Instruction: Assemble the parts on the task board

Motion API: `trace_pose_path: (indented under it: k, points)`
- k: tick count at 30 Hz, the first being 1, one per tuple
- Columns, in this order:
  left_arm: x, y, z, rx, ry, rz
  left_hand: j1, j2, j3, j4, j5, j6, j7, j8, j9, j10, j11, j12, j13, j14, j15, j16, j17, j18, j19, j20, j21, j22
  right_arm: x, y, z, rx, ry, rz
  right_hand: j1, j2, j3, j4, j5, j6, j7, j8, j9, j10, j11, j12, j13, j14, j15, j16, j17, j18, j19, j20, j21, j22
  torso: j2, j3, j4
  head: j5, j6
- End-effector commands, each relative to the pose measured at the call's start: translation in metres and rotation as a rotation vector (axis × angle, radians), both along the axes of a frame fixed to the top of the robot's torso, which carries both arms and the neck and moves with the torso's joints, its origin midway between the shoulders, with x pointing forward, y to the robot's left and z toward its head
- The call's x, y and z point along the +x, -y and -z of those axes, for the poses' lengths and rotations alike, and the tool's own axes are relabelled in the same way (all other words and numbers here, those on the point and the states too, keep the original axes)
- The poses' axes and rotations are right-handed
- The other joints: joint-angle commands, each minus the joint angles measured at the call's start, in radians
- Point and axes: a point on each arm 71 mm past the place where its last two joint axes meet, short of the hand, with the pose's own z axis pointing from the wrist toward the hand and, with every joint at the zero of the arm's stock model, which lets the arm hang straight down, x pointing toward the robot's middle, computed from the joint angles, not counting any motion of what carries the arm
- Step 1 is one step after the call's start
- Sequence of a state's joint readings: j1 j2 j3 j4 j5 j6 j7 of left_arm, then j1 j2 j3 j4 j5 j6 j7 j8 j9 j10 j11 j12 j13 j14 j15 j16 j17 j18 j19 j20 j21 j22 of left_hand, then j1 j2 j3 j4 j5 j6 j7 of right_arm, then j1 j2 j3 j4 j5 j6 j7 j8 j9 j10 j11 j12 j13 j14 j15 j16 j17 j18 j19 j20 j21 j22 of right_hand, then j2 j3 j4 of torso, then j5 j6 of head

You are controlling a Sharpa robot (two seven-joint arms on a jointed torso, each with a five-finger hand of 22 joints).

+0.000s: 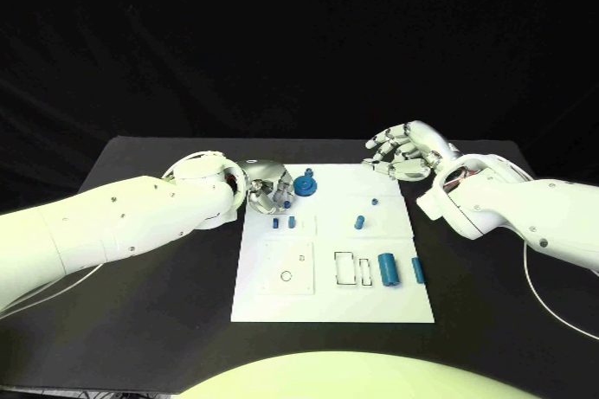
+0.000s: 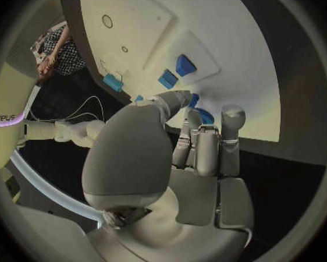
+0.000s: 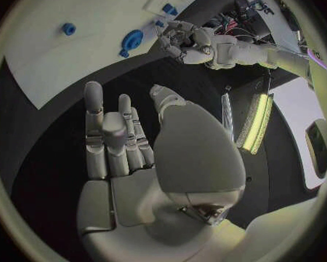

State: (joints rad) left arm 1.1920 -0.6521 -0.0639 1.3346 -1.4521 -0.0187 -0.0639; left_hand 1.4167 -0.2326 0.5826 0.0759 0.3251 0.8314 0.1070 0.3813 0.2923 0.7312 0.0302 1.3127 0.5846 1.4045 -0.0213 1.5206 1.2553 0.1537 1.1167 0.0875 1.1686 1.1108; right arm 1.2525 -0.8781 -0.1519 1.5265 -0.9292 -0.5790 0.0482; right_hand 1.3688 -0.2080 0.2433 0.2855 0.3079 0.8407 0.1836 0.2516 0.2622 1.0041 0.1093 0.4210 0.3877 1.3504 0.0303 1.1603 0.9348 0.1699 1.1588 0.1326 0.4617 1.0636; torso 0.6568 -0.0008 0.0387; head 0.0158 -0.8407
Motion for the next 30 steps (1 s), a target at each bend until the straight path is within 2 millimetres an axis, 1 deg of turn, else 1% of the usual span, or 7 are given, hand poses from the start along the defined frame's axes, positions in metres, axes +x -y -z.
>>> trace_pose_path:
  k: [1, 6, 8, 13, 21, 26, 30]
  points:
    - [-0.001, 0.002, 0.0, -0.006, -0.008, 0.014, 0.006, 0.004, 0.006, 0.0, -0.001, 0.004, 0.001, 0.004, 0.001, 0.005, 0.003, 0.003, -0.001, 0.006, 0.001, 0.007, -0.001, -0.018, 0.006, 0.001, 0.005, 0.001, 0.0, -0.001, 0.0, -0.001, 0.007, -0.013, 0.0, -0.008, 0.003, -0.002, 0.005, -0.001, 0.008, 0.004, 0.0, -0.004, 0.003, -0.003, -0.001, -0.008, 0.002, -0.004, 0.0, 0.009, -0.005, 0.0, -0.004, -0.001, 0.0, -0.0003, -0.0005, 0.001, 0.0]
    - [-0.001, 0.002, -0.001, -0.016, -0.001, 0.011, 0.005, 0.001, 0.011, -0.002, 0.0, -0.005, 0.0, -0.004, 0.0, -0.005, 0.004, -0.001, -0.013, 0.004, 0.002, 0.006, -0.004, -0.018, 0.004, 0.001, 0.006, 0.001, 0.0, -0.001, 0.0, -0.001, 0.008, -0.012, 0.0, -0.007, 0.004, -0.002, 0.005, -0.001, 0.008, 0.006, 0.0, -0.002, 0.003, -0.005, -0.006, -0.009, 0.002, -0.006, -0.003, 0.01, -0.006, 0.001, -0.009, -0.002, 0.0, 0.0001, 0.0, 0.001, 0.0]
    - [-0.001, 0.002, -0.001, -0.023, 0.003, 0.011, 0.001, -0.004, 0.017, -0.004, -0.001, -0.027, -0.004, -0.02, -0.004, -0.007, 0.003, -0.004, -0.018, 0.003, 0.002, 0.006, -0.005, -0.018, 0.004, 0.002, 0.008, 0.004, 0.0, -0.001, 0.0, -0.001, 0.009, -0.011, 0.0, -0.007, 0.004, -0.002, 0.005, -0.001, 0.008, 0.006, 0.0, -0.002, 0.003, -0.005, -0.006, -0.009, 0.002, -0.006, -0.003, 0.01, -0.006, 0.001, -0.009, -0.002, 0.0, 0.0002, 0.0, 0.001, 0.001]
    - [-0.001, 0.002, -0.002, -0.037, 0.01, 0.012, -0.002, -0.009, 0.024, -0.006, -0.001, -0.061, -0.01, -0.043, -0.011, -0.007, 0.001, -0.01, -0.025, 0.002, 0.0, 0.005, -0.006, -0.018, 0.003, 0.001, 0.01, 0.006, 0.0, 0.0, -0.001, -0.003, 0.014, -0.005, 0.001, -0.007, 0.004, -0.003, 0.005, -0.002, 0.008, 0.006, 0.0, -0.003, 0.003, -0.005, -0.007, -0.009, 0.002, -0.006, -0.002, 0.01, -0.006, 0.001, -0.009, -0.002, 0.0, 0.0, -0.0006, 0.001, 0.001]
    - [-0.001, 0.002, -0.005, -0.079, 0.028, 0.016, -0.003, -0.011, 0.026, -0.007, -0.001, -0.071, -0.012, -0.05, -0.014, -0.005, 0.0, -0.011, -0.027, 0.002, -0.001, 0.005, -0.006, -0.018, 0.002, 0.0, 0.01, 0.006, 0.001, 0.001, 0.0, -0.01, 0.007, -0.004, 0.011, -0.007, 0.009, -0.007, 0.006, -0.002, 0.008, 0.01, 0.0, -0.002, 0.003, -0.01, -0.016, -0.008, 0.002, -0.002, 0.002, 0.01, -0.003, 0.001, -0.006, -0.001, 0.0, 0.0001, -0.0009, 0.001, 0.002]
    - [-0.002, 0.0, -0.01, -0.148, 0.025, 0.009, -0.009, -0.014, 0.028, -0.006, 0.0, -0.083, -0.009, -0.058, -0.017, -0.012, 0.001, -0.023, -0.037, -0.015, 0.0, -0.001, -0.035, -0.013, -0.019, 0.0, -0.006, -0.011, 0.001, 0.002, 0.002, -0.023, -0.007, -0.012, 0.046, -0.008, 0.035, -0.023, 0.002, 0.002, 0.006, 0.021, 0.001, 0.007, 0.001, -0.028, -0.043, 0.003, 0.0, 0.012, 0.019, 0.006, 0.013, -0.001, 0.021, 0.014, 0.0, 0.0, -0.0014, 0.0, 0.004]
    - [-0.003, -0.005, -0.016, -0.22, -0.001, -0.016, -0.008, -0.014, 0.028, -0.006, 0.0, -0.084, -0.008, -0.059, -0.018, -0.012, 0.001, -0.025, -0.038, -0.016, 0.0, -0.001, -0.036, -0.013, -0.018, 0.0, -0.005, -0.01, 0.002, 0.003, 0.004, -0.044, -0.028, -0.025, 0.067, -0.017, 0.069, -0.033, -0.006, 0.008, 0.004, 0.03, 0.0, 0.027, -0.002, -0.051, -0.076, 0.036, -0.004, 0.058, 0.075, -0.006, 0.053, -0.005, 0.103, 0.056, -0.001, 0.0014, -0.0003, -0.002, 0.007]
